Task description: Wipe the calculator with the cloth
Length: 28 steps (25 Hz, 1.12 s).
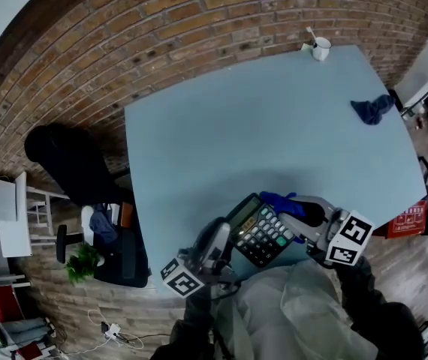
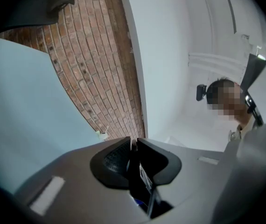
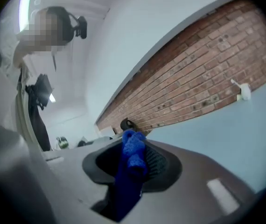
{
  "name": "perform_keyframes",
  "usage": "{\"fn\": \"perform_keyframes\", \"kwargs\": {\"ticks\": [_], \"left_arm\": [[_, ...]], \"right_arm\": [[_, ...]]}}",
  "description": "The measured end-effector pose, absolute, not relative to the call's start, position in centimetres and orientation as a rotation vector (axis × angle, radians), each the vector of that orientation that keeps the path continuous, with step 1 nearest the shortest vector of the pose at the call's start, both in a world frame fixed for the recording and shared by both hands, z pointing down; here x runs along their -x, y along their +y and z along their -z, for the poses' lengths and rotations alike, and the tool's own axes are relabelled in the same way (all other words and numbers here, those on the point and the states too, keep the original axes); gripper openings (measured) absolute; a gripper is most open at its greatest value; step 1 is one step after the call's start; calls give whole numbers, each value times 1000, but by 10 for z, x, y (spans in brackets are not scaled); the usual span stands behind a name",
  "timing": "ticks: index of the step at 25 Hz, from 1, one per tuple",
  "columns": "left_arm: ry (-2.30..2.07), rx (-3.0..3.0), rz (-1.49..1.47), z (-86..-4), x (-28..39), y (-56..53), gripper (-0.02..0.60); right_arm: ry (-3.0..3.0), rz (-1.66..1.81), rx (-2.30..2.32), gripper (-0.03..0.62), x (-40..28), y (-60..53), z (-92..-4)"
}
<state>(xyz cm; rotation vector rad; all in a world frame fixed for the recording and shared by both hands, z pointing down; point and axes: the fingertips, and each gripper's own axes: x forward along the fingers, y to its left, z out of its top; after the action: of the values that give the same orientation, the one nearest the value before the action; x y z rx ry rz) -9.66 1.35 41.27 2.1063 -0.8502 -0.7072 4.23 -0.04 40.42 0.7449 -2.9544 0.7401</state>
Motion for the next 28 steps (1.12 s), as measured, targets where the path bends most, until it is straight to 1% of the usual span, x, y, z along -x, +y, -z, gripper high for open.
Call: {"fn": "perform_keyframes", "kwargs": {"ticks": [3,6,10,11,13,14,15,17,20,21,23,25,28], "left_arm": [[-886,-1995,845,-412,109,6,52],[-872,-1895,903,-415,108,5,54],[-741,-1793,935,-424,97,14,58],[-731,-1821,909,-423,93,16,69],[-727,-1899,849,-418,82,18,114],[-736,-1921,827,-416,77,19,104],[-757,-1929,804,-418,74,19,67],[-808,-1932,758,-425,72,17,61],[-840,-1989,744,-422,77,17,55],[-830,-2018,750,-418,78,20,55],[-770,-2058,770,-411,76,25,55],[-699,-2100,749,-405,65,28,54],[-715,-2104,738,-404,59,24,55]], "right_arm": [[-3031,-1032,-738,108,-38,-1,-402],[-3032,-1121,-767,109,-39,0,-402],[-3003,-1002,-616,109,-33,8,-398],[-2981,-971,-596,108,-34,8,-398],[-2933,-935,-630,109,-39,2,-400],[-2913,-917,-664,109,-42,-2,-402],[-2894,-889,-692,109,-44,-4,-403],[-2848,-780,-699,109,-43,-1,-406],[-2785,-617,-553,109,-35,14,-411],[-2799,-663,-485,109,-35,18,-410],[-2879,-878,-342,109,-38,16,-402],[-2961,-1030,-286,109,-38,3,-390],[-3024,-1045,-346,109,-30,-22,-376]]}}
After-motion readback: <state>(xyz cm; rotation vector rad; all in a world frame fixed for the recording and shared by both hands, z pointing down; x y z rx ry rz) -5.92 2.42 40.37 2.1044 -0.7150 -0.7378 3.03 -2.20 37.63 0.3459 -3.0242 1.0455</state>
